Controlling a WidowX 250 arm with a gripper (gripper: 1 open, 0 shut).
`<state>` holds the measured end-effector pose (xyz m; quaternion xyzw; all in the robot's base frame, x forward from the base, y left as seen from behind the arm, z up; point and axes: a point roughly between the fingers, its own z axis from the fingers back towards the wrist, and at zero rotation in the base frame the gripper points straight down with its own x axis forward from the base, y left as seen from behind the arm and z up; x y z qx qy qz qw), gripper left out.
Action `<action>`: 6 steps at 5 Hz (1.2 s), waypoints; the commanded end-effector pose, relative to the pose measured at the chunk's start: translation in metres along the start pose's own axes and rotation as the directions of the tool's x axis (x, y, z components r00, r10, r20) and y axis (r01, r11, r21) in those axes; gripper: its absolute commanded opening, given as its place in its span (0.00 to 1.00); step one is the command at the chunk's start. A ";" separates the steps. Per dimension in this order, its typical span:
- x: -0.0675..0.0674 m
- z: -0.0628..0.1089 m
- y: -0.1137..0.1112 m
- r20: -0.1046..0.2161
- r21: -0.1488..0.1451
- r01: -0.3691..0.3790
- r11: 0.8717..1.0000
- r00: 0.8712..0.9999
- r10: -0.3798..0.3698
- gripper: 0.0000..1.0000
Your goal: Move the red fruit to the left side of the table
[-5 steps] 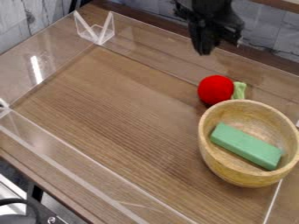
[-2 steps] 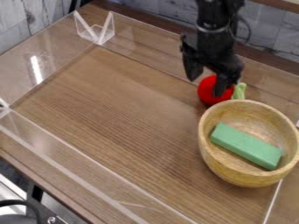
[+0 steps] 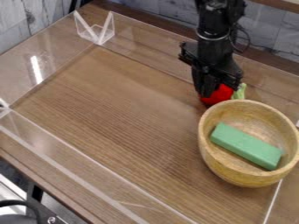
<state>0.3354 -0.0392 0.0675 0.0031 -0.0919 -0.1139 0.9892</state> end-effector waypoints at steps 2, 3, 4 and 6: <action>0.010 0.089 0.028 0.190 0.033 -0.090 0.995 0.978 0.082 0.00; 0.009 0.077 0.020 0.172 0.027 -0.070 0.997 0.983 0.064 1.00; 0.006 0.057 0.011 0.140 0.022 -0.049 0.999 0.989 0.045 1.00; 0.003 0.023 -0.001 0.084 0.011 -0.031 0.999 0.996 0.030 1.00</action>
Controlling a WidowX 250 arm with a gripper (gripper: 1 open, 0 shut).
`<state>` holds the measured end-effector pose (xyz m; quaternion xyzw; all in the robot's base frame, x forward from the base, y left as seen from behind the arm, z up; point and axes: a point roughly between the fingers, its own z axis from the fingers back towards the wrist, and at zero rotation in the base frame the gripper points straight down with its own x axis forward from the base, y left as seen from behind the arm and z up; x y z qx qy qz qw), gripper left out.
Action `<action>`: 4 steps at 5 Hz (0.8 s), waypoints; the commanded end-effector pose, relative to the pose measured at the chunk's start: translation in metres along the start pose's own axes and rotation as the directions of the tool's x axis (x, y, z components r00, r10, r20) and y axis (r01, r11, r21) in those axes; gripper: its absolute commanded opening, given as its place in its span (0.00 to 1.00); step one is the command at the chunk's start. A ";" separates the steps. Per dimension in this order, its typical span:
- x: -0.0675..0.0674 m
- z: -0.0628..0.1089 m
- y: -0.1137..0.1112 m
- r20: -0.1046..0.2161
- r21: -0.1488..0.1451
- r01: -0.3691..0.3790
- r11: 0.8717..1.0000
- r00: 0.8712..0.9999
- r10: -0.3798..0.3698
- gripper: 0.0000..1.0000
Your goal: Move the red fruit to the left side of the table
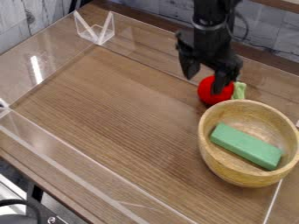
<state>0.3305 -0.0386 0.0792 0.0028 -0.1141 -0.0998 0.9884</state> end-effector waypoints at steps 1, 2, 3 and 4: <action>0.005 -0.003 -0.003 0.014 0.002 -0.004 1.000 1.000 0.004 1.00; 0.005 -0.005 -0.002 0.011 0.003 -0.008 1.000 1.000 0.008 0.00; 0.006 0.006 0.002 0.025 0.007 -0.019 1.000 1.000 0.018 0.00; 0.010 0.033 0.008 0.072 0.003 -0.036 0.999 0.997 0.036 0.00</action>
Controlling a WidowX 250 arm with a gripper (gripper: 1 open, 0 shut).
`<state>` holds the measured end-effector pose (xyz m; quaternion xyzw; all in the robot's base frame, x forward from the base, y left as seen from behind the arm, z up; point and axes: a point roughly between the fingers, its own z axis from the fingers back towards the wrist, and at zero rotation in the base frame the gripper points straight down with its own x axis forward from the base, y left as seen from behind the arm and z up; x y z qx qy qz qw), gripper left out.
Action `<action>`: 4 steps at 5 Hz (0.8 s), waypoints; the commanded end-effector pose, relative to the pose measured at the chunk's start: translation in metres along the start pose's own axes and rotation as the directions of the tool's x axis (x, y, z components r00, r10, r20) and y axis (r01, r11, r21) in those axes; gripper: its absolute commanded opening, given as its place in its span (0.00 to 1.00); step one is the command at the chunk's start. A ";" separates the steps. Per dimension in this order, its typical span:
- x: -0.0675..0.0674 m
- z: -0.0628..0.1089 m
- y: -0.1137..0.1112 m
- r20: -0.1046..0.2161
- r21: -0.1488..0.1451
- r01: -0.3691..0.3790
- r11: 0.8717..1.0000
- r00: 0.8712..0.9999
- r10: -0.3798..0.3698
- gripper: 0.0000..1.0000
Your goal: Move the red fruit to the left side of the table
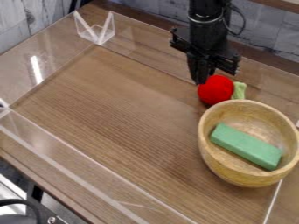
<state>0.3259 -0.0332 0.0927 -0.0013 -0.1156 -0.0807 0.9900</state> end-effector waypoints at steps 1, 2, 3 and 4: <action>0.015 0.043 0.011 0.111 0.018 -0.020 1.000 0.994 0.018 0.00; 0.016 0.064 0.018 0.144 0.026 -0.040 0.999 0.989 0.036 0.00; 0.014 0.043 0.010 0.114 0.018 -0.020 1.000 0.993 0.018 1.00; 0.010 0.020 0.001 0.076 0.010 -0.004 1.000 0.997 0.003 1.00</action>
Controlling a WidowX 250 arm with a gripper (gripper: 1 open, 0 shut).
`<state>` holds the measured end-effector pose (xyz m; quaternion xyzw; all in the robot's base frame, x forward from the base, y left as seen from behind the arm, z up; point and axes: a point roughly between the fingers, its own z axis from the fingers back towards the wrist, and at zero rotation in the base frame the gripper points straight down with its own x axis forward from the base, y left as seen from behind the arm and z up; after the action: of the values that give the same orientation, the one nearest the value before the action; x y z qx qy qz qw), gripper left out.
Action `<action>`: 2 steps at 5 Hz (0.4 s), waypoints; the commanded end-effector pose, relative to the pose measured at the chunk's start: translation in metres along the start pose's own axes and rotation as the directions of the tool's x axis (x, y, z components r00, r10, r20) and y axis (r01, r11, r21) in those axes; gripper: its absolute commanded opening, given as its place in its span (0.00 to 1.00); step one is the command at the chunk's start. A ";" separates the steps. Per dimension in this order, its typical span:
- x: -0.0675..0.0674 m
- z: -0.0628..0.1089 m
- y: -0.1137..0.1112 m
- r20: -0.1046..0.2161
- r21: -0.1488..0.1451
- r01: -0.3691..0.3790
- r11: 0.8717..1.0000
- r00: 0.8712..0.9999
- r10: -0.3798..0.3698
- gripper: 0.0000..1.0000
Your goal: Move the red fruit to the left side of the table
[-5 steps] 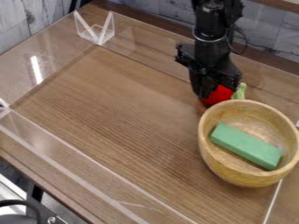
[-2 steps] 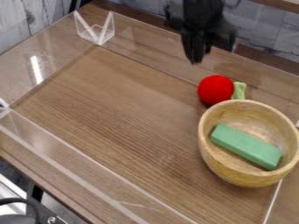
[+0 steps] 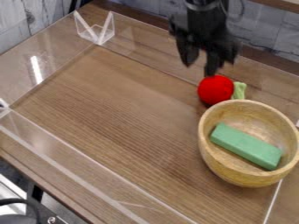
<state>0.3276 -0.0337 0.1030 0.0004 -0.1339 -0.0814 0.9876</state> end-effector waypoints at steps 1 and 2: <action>0.006 0.000 -0.001 0.019 0.001 -0.005 1.000 1.000 0.005 0.00; 0.006 -0.003 0.000 0.012 0.001 -0.007 1.000 1.000 0.007 0.00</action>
<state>0.3291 -0.0344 0.0909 0.0005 -0.1217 -0.0816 0.9892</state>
